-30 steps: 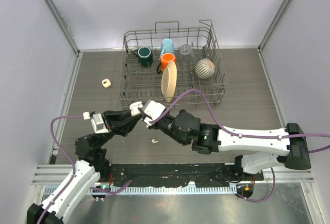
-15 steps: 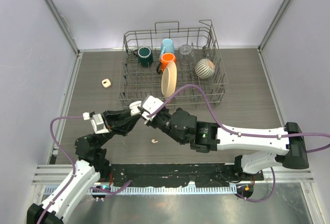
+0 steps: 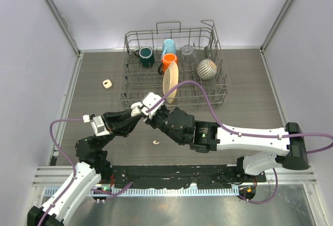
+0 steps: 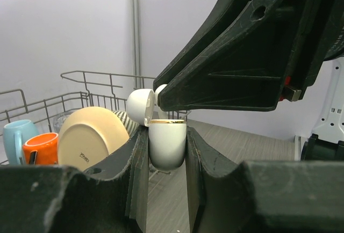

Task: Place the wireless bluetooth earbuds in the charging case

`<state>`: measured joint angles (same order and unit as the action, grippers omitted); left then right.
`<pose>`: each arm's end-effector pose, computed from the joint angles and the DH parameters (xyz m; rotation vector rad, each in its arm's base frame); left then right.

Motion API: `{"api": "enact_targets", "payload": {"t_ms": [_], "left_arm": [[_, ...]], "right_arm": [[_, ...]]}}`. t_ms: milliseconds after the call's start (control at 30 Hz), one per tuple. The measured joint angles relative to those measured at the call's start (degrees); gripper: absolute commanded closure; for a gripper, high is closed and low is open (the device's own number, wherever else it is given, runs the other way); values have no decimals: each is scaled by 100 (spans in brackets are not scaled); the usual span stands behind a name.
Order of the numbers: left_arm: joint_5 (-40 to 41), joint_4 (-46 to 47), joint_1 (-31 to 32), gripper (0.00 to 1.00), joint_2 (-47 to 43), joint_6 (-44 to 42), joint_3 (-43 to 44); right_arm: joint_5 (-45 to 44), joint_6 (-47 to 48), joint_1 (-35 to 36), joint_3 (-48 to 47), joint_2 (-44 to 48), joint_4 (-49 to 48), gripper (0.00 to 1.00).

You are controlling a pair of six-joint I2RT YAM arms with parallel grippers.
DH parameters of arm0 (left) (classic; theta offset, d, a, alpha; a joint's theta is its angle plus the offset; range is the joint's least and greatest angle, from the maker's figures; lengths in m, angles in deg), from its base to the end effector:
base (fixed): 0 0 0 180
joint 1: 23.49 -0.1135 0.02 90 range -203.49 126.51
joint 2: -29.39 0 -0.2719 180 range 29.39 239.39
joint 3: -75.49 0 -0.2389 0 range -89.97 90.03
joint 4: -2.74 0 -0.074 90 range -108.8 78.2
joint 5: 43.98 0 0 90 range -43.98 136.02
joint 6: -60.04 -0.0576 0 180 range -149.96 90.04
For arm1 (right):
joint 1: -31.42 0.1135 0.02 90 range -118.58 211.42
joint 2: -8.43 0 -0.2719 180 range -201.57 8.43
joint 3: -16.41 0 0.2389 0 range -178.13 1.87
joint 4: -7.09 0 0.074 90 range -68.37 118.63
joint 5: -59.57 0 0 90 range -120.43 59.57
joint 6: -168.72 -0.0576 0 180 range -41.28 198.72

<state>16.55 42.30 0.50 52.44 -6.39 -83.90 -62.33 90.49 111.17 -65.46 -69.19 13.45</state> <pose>0.0867 -0.0696 0.2847 0.5018 0.9404 -0.9908 0.0874 0.3122 0.3923 -0.8200 1.3999 0.4721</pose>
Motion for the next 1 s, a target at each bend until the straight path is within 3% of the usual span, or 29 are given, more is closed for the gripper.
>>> {"api": "enact_targets", "payload": {"t_ms": [600,1000], "left_arm": [[275,282,0,100,-186,9,-195],[350,852,0,100,-2,155,-306]], "right_arm": [[7,-295,11,7,0,-118,93],[76,-426,33,15,0,-201,76]]}}
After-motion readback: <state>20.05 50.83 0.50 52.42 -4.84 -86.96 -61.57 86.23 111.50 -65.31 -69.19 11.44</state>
